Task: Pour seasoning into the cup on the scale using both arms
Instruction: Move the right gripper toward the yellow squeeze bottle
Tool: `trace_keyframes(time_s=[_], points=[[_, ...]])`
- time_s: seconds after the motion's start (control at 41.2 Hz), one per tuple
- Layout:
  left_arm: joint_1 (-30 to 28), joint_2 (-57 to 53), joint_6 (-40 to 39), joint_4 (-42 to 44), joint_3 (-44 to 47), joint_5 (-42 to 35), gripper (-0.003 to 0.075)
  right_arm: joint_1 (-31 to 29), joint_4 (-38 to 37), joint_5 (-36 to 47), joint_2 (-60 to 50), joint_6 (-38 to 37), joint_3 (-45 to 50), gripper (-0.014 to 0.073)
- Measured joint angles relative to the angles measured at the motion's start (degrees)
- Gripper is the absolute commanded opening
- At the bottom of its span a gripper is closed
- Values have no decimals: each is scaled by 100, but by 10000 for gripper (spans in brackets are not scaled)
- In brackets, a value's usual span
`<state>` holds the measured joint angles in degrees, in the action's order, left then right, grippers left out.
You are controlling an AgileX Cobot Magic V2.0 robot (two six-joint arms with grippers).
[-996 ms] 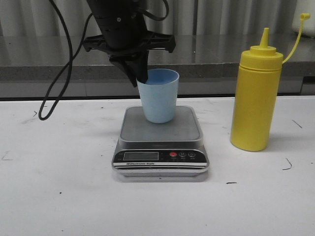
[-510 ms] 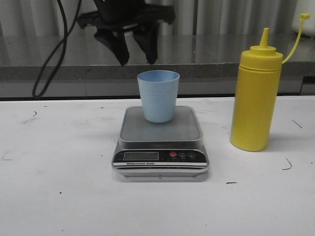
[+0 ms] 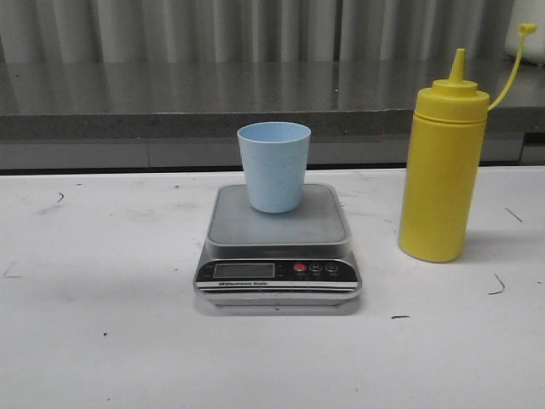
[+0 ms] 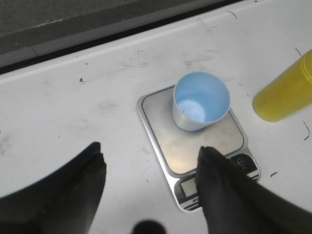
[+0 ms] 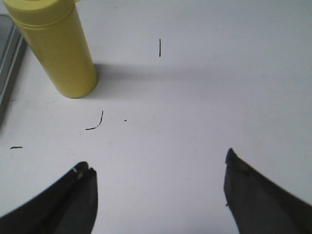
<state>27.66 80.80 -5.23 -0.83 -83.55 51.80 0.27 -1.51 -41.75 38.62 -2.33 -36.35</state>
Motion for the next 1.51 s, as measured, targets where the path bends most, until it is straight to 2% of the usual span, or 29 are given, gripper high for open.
trace_keyframes(time_s=[0.219, 0.364, 0.632, 0.85, 1.506], points=[[-14, -1450, 8, 0, 1675, -555, 407, 0, 0, 0, 0, 0, 0, 561], [-14, -2435, 8, 0, 2547, -631, 407, 0, 0, 0, 0, 0, 0, 561], [-14, -3945, 8, -54, 3519, -602, 407, 0, 0, 0, 0, 0, 0, 561], [-18, -4525, 8, -66, 3742, -576, 407, 0, 0, 0, 0, 0, 0, 561], [-18, -4551, 22, -66, 3764, -565, 407, 47, 97, -25, 22, 131, 0, 564]])
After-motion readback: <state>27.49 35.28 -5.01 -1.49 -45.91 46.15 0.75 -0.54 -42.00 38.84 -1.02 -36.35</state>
